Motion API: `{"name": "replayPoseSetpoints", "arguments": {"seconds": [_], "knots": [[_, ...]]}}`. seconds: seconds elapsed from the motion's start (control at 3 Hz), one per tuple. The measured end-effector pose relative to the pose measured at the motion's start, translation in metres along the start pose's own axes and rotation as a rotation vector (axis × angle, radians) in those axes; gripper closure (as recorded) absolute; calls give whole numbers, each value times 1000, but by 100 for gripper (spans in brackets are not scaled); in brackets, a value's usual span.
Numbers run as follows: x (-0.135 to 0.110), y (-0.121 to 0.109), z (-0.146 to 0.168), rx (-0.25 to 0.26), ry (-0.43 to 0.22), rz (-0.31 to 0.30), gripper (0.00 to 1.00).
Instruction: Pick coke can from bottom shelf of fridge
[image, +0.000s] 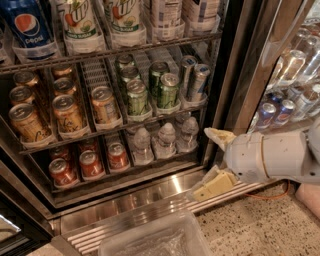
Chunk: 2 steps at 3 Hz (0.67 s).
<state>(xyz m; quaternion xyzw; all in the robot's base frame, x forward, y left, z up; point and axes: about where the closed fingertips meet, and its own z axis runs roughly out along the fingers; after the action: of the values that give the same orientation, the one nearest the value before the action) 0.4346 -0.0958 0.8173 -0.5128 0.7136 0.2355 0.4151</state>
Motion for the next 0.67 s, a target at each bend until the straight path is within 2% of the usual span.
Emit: {"name": "replayPoseSetpoints", "arguments": {"seconds": [0.33,0.67], "knots": [[-10,7,5,-15,-37,-68,0],[-10,7,5,-15,-35,-69,0]]}}
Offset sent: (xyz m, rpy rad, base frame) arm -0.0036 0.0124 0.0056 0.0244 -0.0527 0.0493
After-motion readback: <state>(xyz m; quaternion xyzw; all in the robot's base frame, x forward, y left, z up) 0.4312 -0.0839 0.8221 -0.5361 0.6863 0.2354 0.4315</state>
